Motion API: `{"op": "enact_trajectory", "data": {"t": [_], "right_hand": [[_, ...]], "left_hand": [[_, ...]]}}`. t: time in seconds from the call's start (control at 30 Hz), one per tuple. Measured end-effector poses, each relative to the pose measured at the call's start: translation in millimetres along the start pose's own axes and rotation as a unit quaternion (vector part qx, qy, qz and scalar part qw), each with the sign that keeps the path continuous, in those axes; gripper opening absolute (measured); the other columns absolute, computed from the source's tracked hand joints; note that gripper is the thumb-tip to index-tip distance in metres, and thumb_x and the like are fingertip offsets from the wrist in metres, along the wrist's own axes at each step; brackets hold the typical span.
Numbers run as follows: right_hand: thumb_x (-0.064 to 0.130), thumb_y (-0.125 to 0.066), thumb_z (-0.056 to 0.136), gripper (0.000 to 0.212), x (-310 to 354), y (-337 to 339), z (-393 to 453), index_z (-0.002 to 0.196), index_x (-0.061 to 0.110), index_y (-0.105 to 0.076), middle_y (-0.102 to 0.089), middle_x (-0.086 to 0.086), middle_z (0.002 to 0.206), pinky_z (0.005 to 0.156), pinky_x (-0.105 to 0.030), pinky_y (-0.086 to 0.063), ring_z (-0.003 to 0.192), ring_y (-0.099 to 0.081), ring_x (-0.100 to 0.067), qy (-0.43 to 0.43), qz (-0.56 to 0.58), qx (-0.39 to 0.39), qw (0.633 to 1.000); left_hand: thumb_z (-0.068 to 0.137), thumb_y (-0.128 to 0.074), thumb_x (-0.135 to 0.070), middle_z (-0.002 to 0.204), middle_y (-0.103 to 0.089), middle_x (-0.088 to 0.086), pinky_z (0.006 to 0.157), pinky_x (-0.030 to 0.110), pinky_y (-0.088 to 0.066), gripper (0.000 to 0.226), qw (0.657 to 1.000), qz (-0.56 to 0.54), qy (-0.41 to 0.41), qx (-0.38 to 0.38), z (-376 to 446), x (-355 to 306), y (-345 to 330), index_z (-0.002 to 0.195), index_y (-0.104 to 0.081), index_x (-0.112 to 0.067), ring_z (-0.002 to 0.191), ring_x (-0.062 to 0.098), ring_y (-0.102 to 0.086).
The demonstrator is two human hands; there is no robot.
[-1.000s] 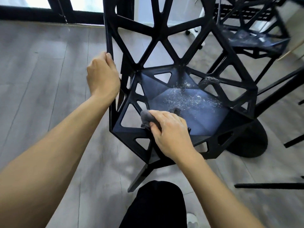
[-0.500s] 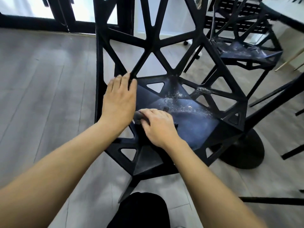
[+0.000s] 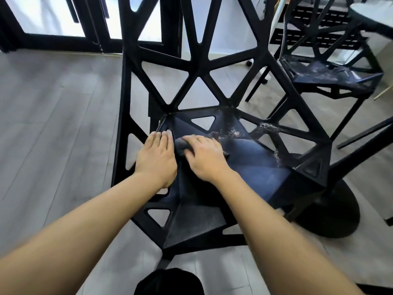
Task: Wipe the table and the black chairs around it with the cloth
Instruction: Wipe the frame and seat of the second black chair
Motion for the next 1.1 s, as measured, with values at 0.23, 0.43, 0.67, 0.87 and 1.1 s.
{"op": "enact_trajectory", "data": {"t": [0.23,0.43,0.67,0.87,1.1], "right_hand": [[0.035,-0.048,0.1,0.039,-120,24,38,0.138,0.029,-0.053,-0.057,0.0,0.142,0.119,-0.045,-0.022,0.132,-0.05,-0.025,-0.16,-0.088,-0.083,0.98],[0.035,-0.046,0.1,0.04,-38,-5,52,0.138,0.027,-0.053,-0.057,-0.002,0.142,0.118,-0.046,-0.026,0.132,-0.05,-0.028,-0.022,-0.008,-0.014,1.0],[0.026,-0.055,0.097,0.042,-35,1,33,0.14,0.028,-0.055,-0.06,0.0,0.14,0.113,-0.037,-0.033,0.128,-0.053,-0.024,0.057,0.027,-0.008,0.998],[0.03,-0.049,0.1,0.039,-23,-3,30,0.139,0.028,-0.054,-0.058,0.002,0.142,0.117,-0.045,-0.028,0.133,-0.049,-0.024,0.027,0.025,0.02,0.999],[0.029,-0.05,0.098,0.037,19,27,-67,0.135,0.031,-0.057,-0.059,0.012,0.137,0.116,-0.033,-0.028,0.131,-0.046,-0.008,0.107,0.07,0.045,0.991]], "left_hand": [[0.104,-0.016,-0.027,0.164,0.006,0.025,0.125,0.044,0.004,0.066,1.0,-0.002,-0.005,-0.024,-3,-1,-1,0.154,0.009,0.008,0.154,0.034,0.004],[0.102,-0.015,-0.024,0.162,0.001,0.031,0.124,0.05,0.004,0.064,0.993,0.011,0.101,-0.054,-5,-2,12,0.154,0.001,0.01,0.152,0.042,0.005],[0.093,-0.01,-0.012,0.158,-0.021,0.032,0.123,0.051,0.009,0.064,0.993,0.072,0.094,-0.031,-1,4,16,0.151,-0.019,0.011,0.152,0.043,-0.006],[0.097,-0.017,-0.016,0.154,-0.034,0.031,0.124,0.051,0.006,0.058,0.99,0.102,0.097,-0.007,-4,7,20,0.147,-0.031,0.011,0.151,0.042,-0.016],[0.1,-0.027,-0.021,0.133,-0.057,0.019,0.125,0.047,0.0,0.047,0.991,0.103,0.082,-0.022,-5,8,28,0.135,-0.05,0.002,0.138,0.038,-0.039]]}}
Point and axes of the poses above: each hand's wrist, its own z-axis towards the middle knuckle, its own y-axis out of the back of the hand, x = y × z, the point moved 1 cm from there along z, towards the middle knuckle
